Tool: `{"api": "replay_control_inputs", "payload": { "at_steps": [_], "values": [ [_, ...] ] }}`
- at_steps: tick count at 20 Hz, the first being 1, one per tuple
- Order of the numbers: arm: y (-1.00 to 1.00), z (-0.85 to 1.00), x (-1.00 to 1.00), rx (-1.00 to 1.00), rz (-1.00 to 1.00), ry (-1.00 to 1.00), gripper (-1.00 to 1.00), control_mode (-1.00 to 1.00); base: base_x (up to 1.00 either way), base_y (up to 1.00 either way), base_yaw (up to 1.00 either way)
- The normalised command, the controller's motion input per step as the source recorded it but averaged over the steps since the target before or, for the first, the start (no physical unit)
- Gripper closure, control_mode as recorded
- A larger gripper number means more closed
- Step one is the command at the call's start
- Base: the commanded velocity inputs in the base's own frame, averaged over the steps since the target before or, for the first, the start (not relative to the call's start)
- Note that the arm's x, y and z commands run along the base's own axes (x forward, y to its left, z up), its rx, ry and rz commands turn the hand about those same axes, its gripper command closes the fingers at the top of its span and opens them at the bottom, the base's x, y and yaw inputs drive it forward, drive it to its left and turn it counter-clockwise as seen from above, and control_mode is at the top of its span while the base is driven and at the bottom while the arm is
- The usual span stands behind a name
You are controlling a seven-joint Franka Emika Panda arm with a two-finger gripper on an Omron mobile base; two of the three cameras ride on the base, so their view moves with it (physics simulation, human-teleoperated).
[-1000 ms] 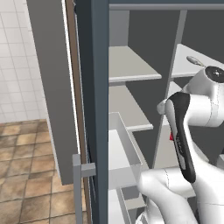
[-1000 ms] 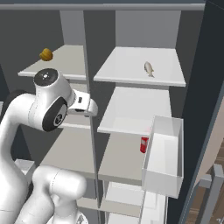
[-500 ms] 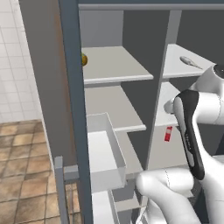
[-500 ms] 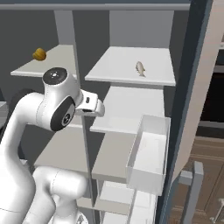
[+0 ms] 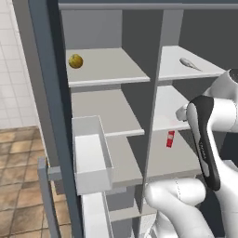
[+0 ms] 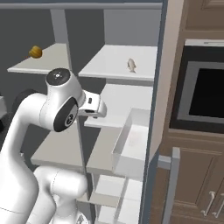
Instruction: Pick up the frozen fish from the freezer, place it on any shelf in the fridge, and close the fridge and freezer doors when done.
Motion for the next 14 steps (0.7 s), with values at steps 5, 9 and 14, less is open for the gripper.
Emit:
{"api": "replay_control_inputs", "payload": {
  "at_steps": [5,9,14],
  "values": [
    [0.00,0.00,0.00,0.00,0.00,0.00,-1.00,1.00,-0.55,0.02,0.00],
    [0.00,0.00,0.00,0.00,0.00,0.00,-1.00,1.00,-0.56,0.15,0.00],
    [0.00,0.00,0.00,0.00,0.00,0.00,-1.00,1.00,-0.45,0.43,0.00]
  ]
}}
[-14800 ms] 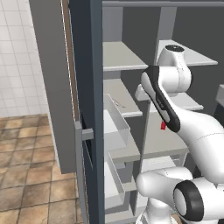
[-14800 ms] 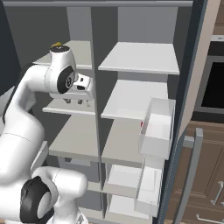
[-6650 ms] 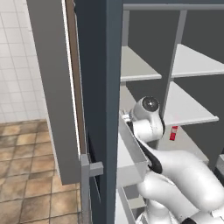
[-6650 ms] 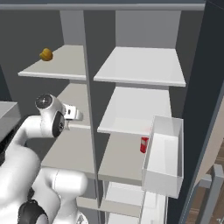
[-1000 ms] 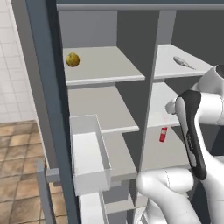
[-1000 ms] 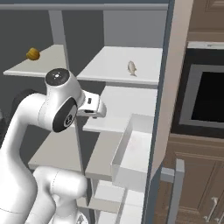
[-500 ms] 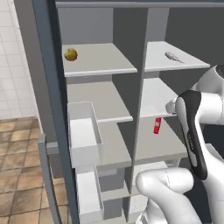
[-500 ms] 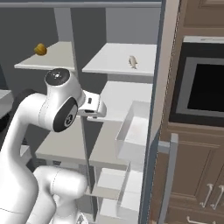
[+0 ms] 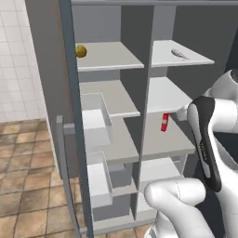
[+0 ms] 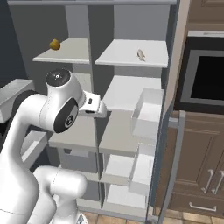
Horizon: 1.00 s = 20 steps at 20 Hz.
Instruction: Pick up the frozen fish from the freezer, place it on any shelf in the fridge, and close the fridge and freezer doors when done.
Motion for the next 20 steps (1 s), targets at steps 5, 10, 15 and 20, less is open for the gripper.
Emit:
{"api": "replay_control_inputs", "payload": {
  "at_steps": [5,10,15,20],
  "values": [
    [0.00,0.00,0.00,0.00,0.00,0.00,-1.00,1.00,-0.49,0.43,0.00],
    [0.00,0.00,0.00,0.00,0.00,0.00,-1.00,1.00,-0.65,0.06,0.00],
    [0.00,0.00,0.00,0.00,0.00,0.00,-1.00,1.00,-0.57,0.00,0.00],
    [0.00,0.00,0.00,0.00,0.00,0.00,-1.00,1.00,-0.34,-0.01,0.00]
  ]
}}
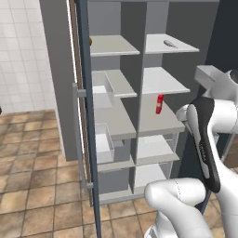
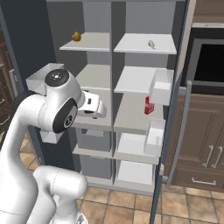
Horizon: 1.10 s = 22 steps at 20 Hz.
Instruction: Pick up the frozen fish from the freezer, place it on any shelf in the fridge, and close the fridge and freezer doors when done.
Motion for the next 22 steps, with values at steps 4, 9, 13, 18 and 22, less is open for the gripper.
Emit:
{"api": "replay_control_inputs", "payload": {
  "at_steps": [4,9,13,18,22],
  "values": [
    [0.00,0.00,0.00,0.00,0.00,0.00,-1.00,1.00,-0.20,-0.01,0.00],
    [0.00,0.00,0.00,0.00,0.00,0.00,-1.00,-1.00,-0.03,0.00,-0.01],
    [0.00,0.00,0.00,0.00,0.00,0.00,-1.00,-1.00,0.00,0.00,0.00],
    [0.10,0.00,-0.23,0.00,0.01,-0.05,-1.00,-1.00,0.00,0.00,0.00],
    [0.96,0.03,-0.73,-0.11,0.00,-0.32,-1.00,-1.00,0.00,0.00,0.00]
  ]
}}
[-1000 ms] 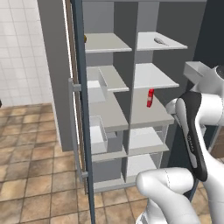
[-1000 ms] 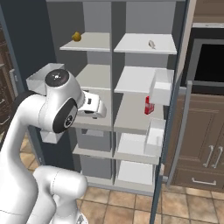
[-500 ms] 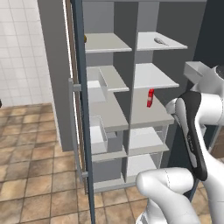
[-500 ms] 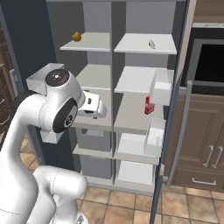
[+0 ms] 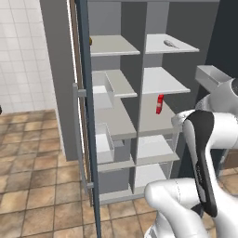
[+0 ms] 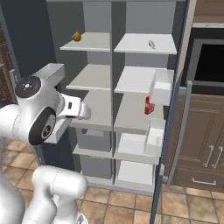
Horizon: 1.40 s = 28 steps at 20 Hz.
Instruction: Pick up the frozen fish from the freezer, place it on any shelf in the fridge, and close the fridge and freezer doors when done.
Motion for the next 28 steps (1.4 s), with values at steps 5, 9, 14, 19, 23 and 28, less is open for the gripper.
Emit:
{"api": "replay_control_inputs", "payload": {
  "at_steps": [5,9,14,19,23,28],
  "values": [
    [1.00,0.07,-0.58,-0.12,0.00,-0.40,-1.00,-1.00,0.00,0.00,0.00],
    [1.00,0.00,-0.28,-0.07,-0.09,-0.41,-1.00,-1.00,0.00,0.00,0.00],
    [1.00,0.00,-0.11,-0.01,-0.14,-0.42,-1.00,-1.00,0.00,0.00,0.00],
    [1.00,-0.20,0.03,0.01,-0.19,-0.38,-1.00,-1.00,0.00,0.00,0.00],
    [1.00,-0.31,0.26,0.06,-0.22,-0.31,-1.00,-1.00,0.00,0.00,0.00],
    [1.00,-0.15,0.72,0.15,-0.26,-0.11,-1.00,-1.00,0.00,0.00,0.00]
  ]
}}
